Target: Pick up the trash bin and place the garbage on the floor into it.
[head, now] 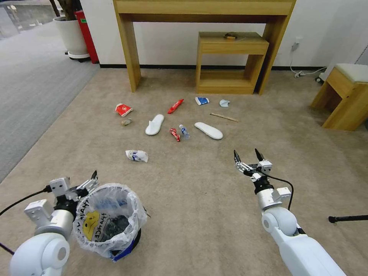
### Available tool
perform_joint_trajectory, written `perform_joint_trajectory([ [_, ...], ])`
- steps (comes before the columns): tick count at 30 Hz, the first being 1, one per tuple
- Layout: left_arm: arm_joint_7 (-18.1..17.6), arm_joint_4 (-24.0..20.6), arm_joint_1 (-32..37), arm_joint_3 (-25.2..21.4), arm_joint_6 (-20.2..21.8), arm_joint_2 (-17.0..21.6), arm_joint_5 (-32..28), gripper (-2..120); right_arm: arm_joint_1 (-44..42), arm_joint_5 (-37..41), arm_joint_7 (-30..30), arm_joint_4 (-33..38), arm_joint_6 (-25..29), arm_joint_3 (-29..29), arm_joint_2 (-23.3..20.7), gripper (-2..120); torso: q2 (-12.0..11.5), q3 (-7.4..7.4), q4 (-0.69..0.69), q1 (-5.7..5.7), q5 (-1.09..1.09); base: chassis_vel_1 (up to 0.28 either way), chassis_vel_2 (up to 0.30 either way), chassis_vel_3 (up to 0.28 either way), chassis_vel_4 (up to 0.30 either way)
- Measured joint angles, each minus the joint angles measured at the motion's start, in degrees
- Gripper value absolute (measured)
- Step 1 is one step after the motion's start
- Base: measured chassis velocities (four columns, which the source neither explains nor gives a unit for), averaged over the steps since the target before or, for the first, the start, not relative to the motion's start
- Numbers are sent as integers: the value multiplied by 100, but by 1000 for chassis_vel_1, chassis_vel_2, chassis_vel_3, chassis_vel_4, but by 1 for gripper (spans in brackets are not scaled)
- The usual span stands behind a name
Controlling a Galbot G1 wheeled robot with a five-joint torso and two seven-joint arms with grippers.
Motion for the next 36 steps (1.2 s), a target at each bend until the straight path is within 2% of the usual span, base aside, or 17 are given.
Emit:
perform_joint_trajectory([
  [3,-166,-49,70,-17,137,33,-150,100,-12,0,-3,1,4,4,-1,100,0,0,1,0,0,0,0,0,0],
  [5,-466,-199,194,-17,374,101,-441,100,-42,0,-12,0,11,5,-3,100,0,0,0,1,1,0,0,0,0],
  [10,-644,-350,306,-16,552,159,-582,100,-70,-1,-24,1,19,10,-11,100,0,0,0,1,1,0,0,0,0],
  [16,-1199,-595,521,95,925,171,-1111,100,-81,-1,-32,-2,23,10,-49,100,0,0,0,1,1,0,0,0,0],
  [21,-1374,-647,578,135,1063,173,-1193,100,-78,8,-32,-2,23,9,-63,100,1,0,0,1,1,0,0,0,0],
  [24,-1688,-694,602,183,1229,175,-1585,100,-76,11,-40,-12,23,8,-61,100,0,0,0,1,1,0,0,0,0],
  [36,-2268,-582,398,206,1334,335,-2318,100,-41,-3,-72,-133,31,-25,13,100,0,0,0,1,0,0,0,0,0],
])
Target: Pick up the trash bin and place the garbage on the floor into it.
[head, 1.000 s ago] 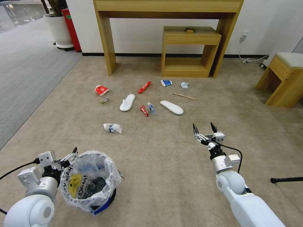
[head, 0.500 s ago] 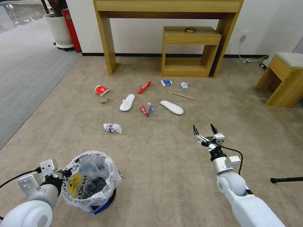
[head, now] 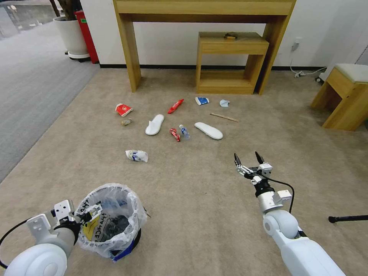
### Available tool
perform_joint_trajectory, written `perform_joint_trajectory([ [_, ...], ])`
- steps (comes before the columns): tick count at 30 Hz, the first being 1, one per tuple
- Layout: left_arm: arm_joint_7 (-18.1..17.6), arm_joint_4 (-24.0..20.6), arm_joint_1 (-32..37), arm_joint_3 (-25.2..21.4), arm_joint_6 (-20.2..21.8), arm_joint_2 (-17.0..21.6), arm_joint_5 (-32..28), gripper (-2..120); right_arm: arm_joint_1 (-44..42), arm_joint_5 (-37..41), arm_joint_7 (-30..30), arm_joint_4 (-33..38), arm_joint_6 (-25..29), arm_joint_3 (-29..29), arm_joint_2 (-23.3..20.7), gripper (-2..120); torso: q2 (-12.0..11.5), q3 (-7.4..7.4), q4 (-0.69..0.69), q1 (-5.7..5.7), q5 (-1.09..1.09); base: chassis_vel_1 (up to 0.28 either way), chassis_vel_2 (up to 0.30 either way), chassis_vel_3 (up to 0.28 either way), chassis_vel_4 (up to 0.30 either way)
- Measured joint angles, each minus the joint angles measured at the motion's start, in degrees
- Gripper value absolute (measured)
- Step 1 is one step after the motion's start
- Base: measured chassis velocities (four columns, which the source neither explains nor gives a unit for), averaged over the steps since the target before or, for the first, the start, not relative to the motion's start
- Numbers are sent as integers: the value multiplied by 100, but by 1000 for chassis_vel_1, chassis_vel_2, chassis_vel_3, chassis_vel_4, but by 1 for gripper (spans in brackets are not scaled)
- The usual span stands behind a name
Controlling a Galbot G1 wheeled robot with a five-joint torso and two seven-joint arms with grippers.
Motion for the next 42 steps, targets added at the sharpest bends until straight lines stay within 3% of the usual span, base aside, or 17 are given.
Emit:
perform_joint_trajectory([
  [11,-424,401,-228,-45,-10,453,-835,100,97,-41,-22,-196,2,-70,176,100,0,0,1,0,-1,0,0,0,0],
  [21,-636,650,-209,-63,-17,723,-1161,100,106,-87,-22,-254,3,-79,343,100,0,0,1,0,0,0,0,0,0],
  [42,-806,1134,-457,224,-24,758,-1347,100,74,-158,-38,-373,28,-65,534,100,0,0,0,0,0,0,0,0,0],
])
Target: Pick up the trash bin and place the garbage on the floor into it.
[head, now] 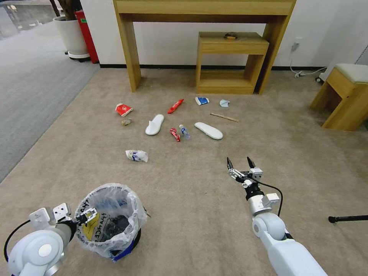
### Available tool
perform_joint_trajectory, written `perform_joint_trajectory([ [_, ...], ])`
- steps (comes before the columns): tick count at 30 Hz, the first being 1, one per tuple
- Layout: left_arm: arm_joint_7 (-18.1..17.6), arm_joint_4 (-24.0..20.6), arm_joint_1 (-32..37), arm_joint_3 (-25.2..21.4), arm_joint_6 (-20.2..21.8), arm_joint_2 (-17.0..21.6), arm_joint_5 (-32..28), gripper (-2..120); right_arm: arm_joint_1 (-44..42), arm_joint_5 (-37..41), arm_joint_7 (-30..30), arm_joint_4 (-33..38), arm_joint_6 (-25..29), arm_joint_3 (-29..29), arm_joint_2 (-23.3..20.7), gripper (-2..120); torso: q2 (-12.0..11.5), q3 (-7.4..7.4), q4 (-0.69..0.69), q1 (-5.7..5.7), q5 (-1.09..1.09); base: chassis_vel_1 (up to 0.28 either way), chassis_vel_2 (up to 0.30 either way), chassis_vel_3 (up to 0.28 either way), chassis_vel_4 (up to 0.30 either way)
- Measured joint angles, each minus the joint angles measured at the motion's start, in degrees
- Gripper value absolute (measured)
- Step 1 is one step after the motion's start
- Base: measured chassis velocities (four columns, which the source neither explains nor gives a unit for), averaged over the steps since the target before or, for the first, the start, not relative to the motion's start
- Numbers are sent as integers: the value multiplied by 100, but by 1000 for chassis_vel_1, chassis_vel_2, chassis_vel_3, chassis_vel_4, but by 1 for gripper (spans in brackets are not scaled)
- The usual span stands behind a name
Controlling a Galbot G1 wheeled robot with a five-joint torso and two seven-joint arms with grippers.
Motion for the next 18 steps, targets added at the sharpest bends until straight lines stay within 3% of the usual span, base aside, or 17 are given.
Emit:
perform_joint_trajectory([
  [18,-1,173,-152,165,0,-24,43,97,55,-30,-22,-128,25,-28,69,100,0,0,0,0,0,0,0,0,0],
])
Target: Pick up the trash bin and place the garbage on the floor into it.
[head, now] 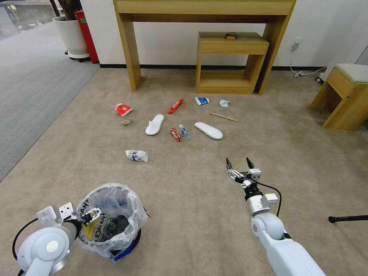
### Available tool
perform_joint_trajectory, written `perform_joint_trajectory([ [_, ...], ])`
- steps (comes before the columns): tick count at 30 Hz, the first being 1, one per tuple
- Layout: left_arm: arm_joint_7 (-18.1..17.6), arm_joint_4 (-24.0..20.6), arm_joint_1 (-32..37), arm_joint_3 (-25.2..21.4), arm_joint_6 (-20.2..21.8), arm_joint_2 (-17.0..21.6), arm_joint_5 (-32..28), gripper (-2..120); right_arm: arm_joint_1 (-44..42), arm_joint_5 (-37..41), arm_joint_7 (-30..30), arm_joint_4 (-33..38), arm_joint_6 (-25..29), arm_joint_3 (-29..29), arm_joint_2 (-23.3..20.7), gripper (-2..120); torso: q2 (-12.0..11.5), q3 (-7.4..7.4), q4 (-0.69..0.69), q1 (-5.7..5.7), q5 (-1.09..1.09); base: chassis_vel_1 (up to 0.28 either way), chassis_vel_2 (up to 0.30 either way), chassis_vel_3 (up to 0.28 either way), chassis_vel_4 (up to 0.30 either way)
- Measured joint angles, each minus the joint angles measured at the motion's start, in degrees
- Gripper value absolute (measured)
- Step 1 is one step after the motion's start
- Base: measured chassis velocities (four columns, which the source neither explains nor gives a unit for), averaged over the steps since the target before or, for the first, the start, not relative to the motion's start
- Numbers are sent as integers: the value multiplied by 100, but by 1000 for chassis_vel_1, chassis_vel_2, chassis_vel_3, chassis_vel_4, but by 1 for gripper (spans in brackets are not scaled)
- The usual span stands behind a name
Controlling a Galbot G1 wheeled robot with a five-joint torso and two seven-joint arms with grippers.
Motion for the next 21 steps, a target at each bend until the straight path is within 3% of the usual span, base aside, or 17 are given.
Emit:
perform_joint_trajectory([
  [9,0,55,-14,34,0,-40,11,84,20,-13,-8,-48,6,-23,67,100,0,0,0,0,0,0,0,0,0],
  [21,5,125,2,72,-6,-43,47,37,2,-45,-30,-105,28,-17,157,100,0,-1,0,-1,1,0,0,0,0],
])
